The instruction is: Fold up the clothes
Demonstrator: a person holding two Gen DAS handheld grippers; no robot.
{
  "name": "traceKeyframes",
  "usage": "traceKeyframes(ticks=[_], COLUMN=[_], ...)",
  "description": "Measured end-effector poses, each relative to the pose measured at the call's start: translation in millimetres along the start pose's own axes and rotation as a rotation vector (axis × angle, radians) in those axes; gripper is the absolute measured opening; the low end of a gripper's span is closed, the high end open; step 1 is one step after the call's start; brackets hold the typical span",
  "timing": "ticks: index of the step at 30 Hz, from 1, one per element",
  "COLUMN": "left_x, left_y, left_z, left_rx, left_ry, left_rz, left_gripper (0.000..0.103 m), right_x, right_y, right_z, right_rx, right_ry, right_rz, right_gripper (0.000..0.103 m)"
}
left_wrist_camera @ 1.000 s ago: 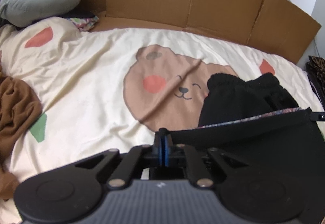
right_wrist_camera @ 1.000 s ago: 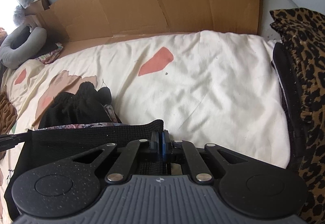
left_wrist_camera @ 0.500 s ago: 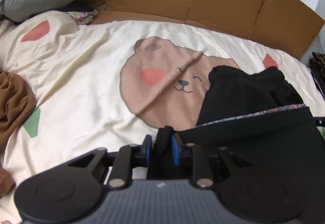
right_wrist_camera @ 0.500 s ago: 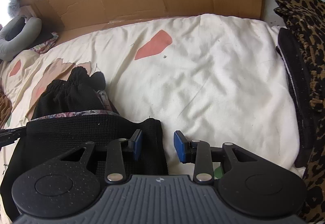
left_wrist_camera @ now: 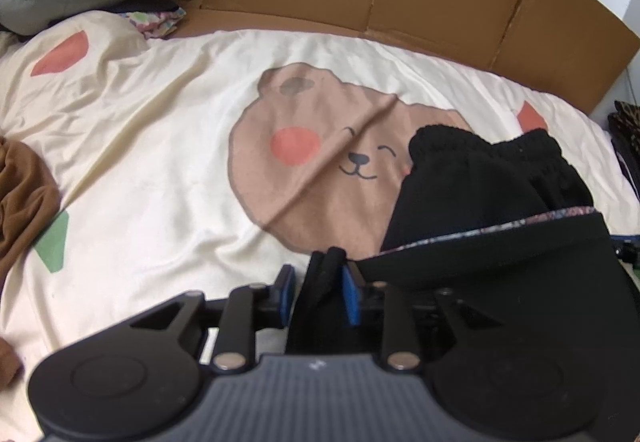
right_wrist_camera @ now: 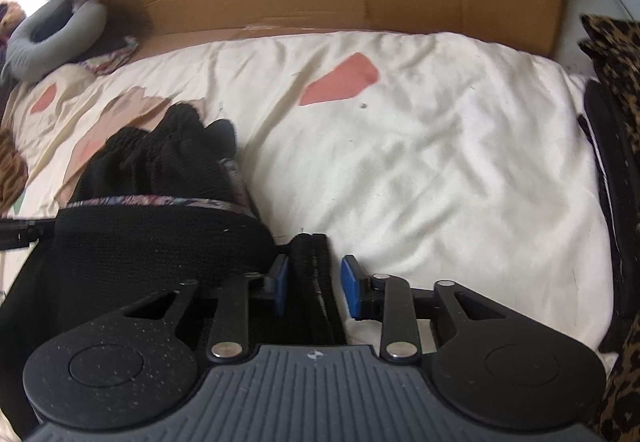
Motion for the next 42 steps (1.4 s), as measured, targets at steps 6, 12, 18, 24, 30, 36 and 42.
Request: traceKeyframes(ticks=[6,12,18,24,30,36,42], left_x=[0.1,2.1,9.4,4.1,4.6,11.5,15.3], left_y=[3.3,-4.9,-5.3,-2.9,2.4,13.7,32.0], left_z=[-3.4,-0.9,5.9,35.5,68.2,93.4,96.7], left_rx=[-0.013,0.033,0.053,0.125,0.196,0.259,0.297], left_ry=[-0.004,-0.025,-0.02,0.001,-0.009,-0.009,-0.019], left_rz=[0.011,0.014,-0.017,-0.02,-0.008,-0.015,-0.008], left_gripper=[0.036,0.021,0.009,0.008,0.008,0.008,0.008], right_x=[-0.2,-0.3,1.6,3.0,1.8,2.0,3.7], right_y=[1.2,2.4,4.0,3.7,4.5,10.8,25.1], right_z=[6.0,12.1,21.9,40.8,58.5,74.6,84.6], right_rx=[0.023,0.046,0.075,0.115,0.154,0.199,0.246], right_ry=[-0.011,-0.023,-0.037,-0.047,-0.039,-0.027,-0.032], right_rz=[0.011,0.022,0.023,0.009,-0.013,-0.028,-0.034], right_gripper=[0.012,0.008,0.008,0.007,0.007,0.008,0.008])
Point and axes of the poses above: each gripper's, at about its wrist camera, not at the fingertips, and z roughly against the way its jaws point, x to its right, y to its top, the point moved 1 cm from there along -z, roughly the way its jaws point, and after that the axes turned 9 degrees about z, right-handed, at the moved point
